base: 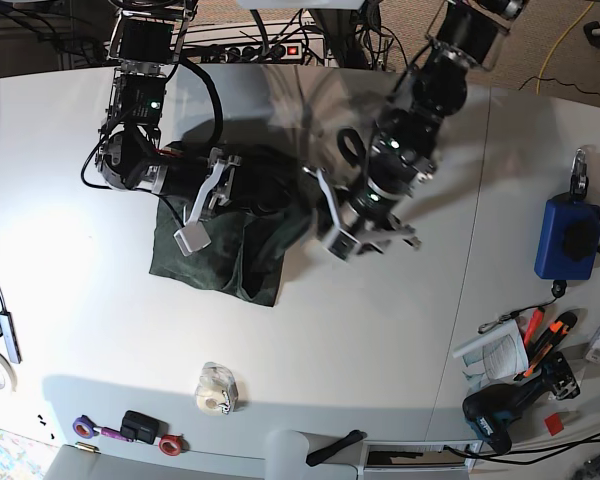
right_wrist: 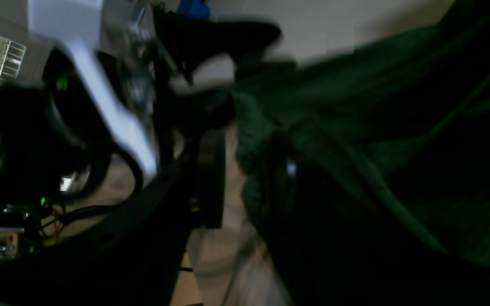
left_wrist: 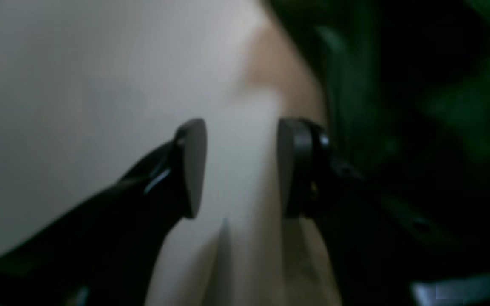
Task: Layout the t-shirt on the table in an organized manner, then fold the t-shirt properly
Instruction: 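Press the folded end onto the bundle with the right gripper, then grasp the bundle edges with both grippers and lift them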
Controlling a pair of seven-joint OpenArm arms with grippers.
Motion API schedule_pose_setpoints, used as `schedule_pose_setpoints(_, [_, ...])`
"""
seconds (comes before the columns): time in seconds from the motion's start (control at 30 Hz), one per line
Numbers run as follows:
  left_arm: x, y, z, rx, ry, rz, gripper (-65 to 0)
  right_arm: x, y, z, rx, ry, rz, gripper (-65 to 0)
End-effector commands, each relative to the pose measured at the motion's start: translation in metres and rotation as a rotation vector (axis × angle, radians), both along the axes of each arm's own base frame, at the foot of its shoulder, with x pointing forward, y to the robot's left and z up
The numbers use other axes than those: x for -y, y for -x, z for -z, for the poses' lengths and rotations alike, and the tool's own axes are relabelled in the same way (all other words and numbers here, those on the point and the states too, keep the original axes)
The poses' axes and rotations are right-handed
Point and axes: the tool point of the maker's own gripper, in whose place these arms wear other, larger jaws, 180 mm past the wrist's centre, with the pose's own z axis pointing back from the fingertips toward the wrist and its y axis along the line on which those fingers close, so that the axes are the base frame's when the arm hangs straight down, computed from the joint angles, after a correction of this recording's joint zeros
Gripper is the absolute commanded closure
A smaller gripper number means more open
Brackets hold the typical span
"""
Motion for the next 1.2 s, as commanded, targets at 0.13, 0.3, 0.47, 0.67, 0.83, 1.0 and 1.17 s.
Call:
schedule_pose_setpoints(0.13, [-0.022,-0.020,-0.021,0.033,0.098,-0.067,-27.9,-0.006,-0.009,-0.041,0.095,-0.163,0.002,-18.5])
schedule_pose_setpoints(0.3, [-0.029,-0.022,-0.025,0.017,0.160,-0.063,-27.9,-0.007,-0.010,-0.051,0.112,-0.208,0.000,-18.5])
schedule_pose_setpoints(0.47, [-0.022,-0.020,-0.029,-0.005,0.238,-0.033,-27.8,-0.007,-0.022,-0.069,0.163,-0.239,-0.003,-18.5])
schedule_pose_setpoints(0.67, [-0.008,-0.012,-0.043,-0.021,0.381,0.060,-24.3,0.022,-0.060,-0.114,0.309,-0.245,0.082,-18.5])
schedule_pose_setpoints(0.83, [0.014,0.008,-0.071,0.025,0.514,0.288,-17.5,0.070,-0.089,-0.129,0.380,-0.149,0.242,-18.5])
schedule_pose_setpoints(1.0, [0.047,0.032,-0.093,0.036,0.630,0.463,0.0,0.118,-0.105,-0.083,0.293,0.150,0.412,-2.2])
schedule_pose_setpoints(1.17, [0.087,0.038,-0.077,-0.008,0.535,0.456,0.0,0.122,-0.104,-0.071,0.274,0.204,0.428,0.0])
